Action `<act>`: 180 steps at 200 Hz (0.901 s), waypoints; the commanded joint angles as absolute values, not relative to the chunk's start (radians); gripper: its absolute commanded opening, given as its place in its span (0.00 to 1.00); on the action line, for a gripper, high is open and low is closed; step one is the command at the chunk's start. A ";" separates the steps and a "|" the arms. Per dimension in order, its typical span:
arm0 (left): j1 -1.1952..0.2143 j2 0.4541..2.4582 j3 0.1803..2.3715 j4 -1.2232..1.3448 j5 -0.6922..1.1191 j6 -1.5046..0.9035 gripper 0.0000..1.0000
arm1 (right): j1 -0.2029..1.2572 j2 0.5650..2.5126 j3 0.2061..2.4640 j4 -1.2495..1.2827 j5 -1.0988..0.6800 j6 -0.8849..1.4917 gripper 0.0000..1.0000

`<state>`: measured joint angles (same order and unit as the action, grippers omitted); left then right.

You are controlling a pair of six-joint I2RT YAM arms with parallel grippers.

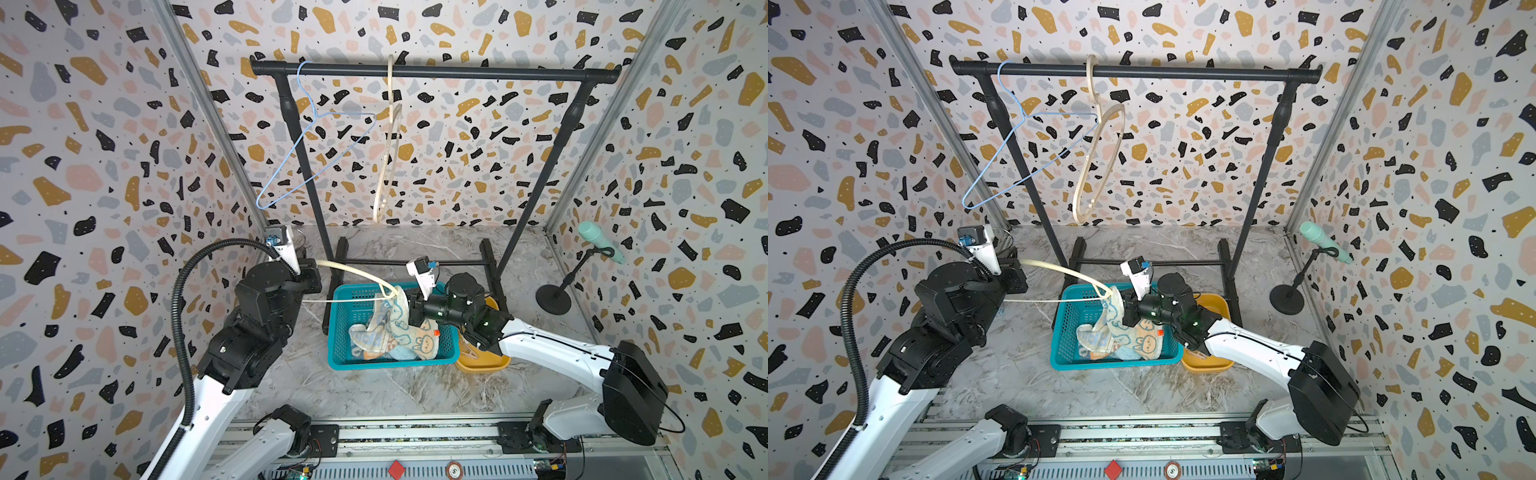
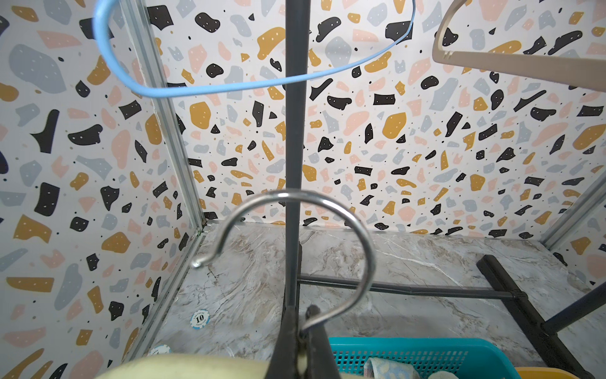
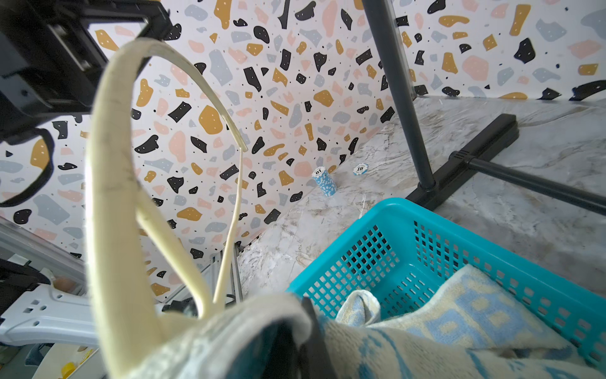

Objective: Remove the clothespins securing towels to the hanger
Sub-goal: Place the towel in the basket.

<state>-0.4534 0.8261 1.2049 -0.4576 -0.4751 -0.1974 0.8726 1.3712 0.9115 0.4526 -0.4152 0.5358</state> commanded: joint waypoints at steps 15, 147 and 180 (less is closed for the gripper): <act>-0.453 0.798 1.190 -0.421 -0.553 -0.202 0.00 | 0.872 1.249 0.929 0.377 -0.346 0.482 0.00; -0.453 0.835 1.304 -0.492 -0.659 -0.178 0.00 | 0.808 1.234 0.935 0.387 -0.402 0.495 0.00; -0.453 0.823 1.392 -0.528 -0.646 -0.163 0.00 | 0.836 1.331 0.966 0.418 -0.413 0.495 0.00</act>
<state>-0.4538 0.8513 1.3140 -0.5491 -0.6365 -0.1898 0.8143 1.2877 0.9180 0.3737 -0.3862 0.4927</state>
